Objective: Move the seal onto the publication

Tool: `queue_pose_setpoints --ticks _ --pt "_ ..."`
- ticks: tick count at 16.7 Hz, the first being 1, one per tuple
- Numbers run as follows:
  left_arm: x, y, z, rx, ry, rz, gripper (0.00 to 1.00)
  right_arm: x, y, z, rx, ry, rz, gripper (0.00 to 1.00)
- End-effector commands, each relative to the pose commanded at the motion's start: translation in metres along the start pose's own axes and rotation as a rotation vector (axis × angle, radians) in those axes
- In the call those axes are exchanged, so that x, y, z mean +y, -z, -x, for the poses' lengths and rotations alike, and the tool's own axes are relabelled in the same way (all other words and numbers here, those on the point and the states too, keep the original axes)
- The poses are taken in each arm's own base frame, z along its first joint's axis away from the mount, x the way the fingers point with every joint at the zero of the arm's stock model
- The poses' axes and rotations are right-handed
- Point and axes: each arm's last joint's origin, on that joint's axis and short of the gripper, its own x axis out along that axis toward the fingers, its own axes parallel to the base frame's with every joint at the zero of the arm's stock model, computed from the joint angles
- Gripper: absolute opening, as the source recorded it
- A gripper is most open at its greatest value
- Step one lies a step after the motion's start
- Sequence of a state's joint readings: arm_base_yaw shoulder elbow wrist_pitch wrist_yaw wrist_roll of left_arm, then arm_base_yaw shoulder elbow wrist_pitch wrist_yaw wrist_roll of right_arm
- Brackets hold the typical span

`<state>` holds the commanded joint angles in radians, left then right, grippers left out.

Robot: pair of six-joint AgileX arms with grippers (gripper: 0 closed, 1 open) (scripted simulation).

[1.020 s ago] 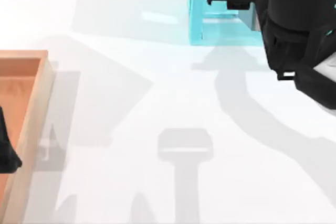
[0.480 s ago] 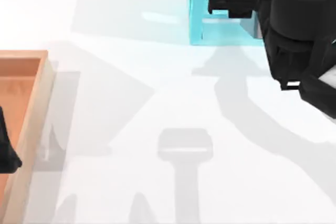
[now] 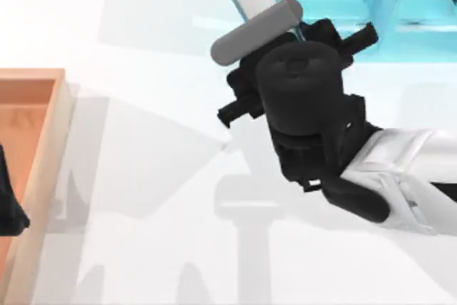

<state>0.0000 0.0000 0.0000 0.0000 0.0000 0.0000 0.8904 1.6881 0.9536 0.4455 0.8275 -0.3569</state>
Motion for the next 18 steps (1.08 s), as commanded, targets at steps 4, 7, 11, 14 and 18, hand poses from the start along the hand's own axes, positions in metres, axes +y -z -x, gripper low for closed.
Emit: queue_pose_setpoints --ticks 4,7,11,14,18 --pt "0.000 0.000 0.000 0.000 0.000 0.000 1.00 0.052 0.019 0.021 0.005 -0.056 0.470 0.00" --pt "0.000 0.000 0.000 0.000 0.000 0.000 1.00 0.080 0.034 0.038 -0.007 -0.085 0.757 0.00" --pt "0.000 0.000 0.000 0.000 0.000 0.000 1.00 0.099 0.046 0.053 -0.025 -0.102 0.955 0.00" --pt "0.000 0.000 0.000 0.000 0.000 0.000 1.00 0.100 0.047 0.055 -0.027 -0.103 0.972 0.00" --pt "0.000 0.000 0.000 0.000 0.000 0.000 1.00 0.100 0.047 0.056 -0.025 -0.104 0.969 0.00"
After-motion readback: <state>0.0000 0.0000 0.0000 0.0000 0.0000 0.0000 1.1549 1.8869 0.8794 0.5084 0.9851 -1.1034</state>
